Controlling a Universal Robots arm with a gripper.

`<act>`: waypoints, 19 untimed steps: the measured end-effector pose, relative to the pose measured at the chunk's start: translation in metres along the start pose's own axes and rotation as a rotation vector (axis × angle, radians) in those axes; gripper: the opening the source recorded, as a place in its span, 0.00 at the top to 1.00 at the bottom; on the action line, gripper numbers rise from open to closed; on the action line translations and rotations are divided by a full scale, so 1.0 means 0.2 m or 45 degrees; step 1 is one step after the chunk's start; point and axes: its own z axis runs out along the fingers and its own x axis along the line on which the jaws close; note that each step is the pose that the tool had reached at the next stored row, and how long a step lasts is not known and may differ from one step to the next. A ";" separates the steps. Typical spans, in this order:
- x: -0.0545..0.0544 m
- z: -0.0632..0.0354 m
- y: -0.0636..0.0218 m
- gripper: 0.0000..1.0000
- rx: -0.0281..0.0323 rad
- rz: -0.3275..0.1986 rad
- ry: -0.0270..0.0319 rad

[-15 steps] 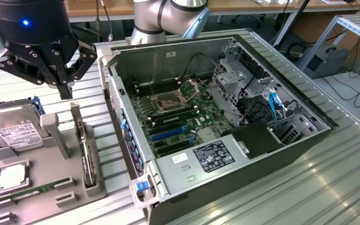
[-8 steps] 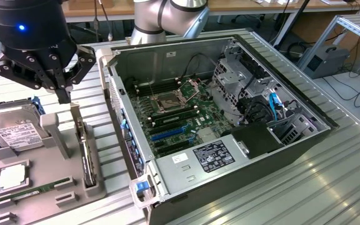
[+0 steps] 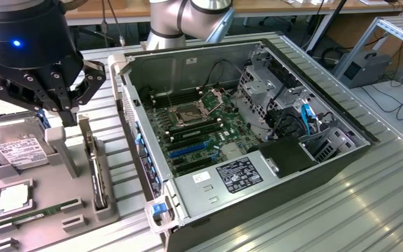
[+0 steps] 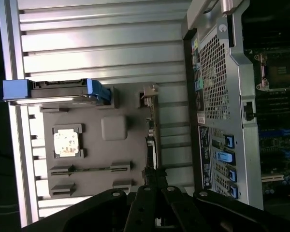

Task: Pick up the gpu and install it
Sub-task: 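Reach for the gpu, then pick up the gpu and move the gpu toward the slot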

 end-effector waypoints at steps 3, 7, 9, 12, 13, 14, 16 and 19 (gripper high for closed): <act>0.00 0.012 -0.031 0.89 -0.0003 0.000 -0.0002; 0.00 0.029 -0.060 0.89 0.0000 0.000 0.0002; 0.00 0.029 -0.084 0.89 0.0000 0.000 0.0002; 0.00 0.028 -0.099 0.89 0.0003 0.000 0.0002; -0.01 0.028 -0.099 0.89 0.0003 0.000 0.0002; -0.01 0.028 -0.099 0.89 0.0003 0.000 0.0002; -0.01 0.028 -0.099 0.89 0.0003 0.000 0.0002; -0.01 0.028 -0.099 0.89 0.0003 0.000 0.0002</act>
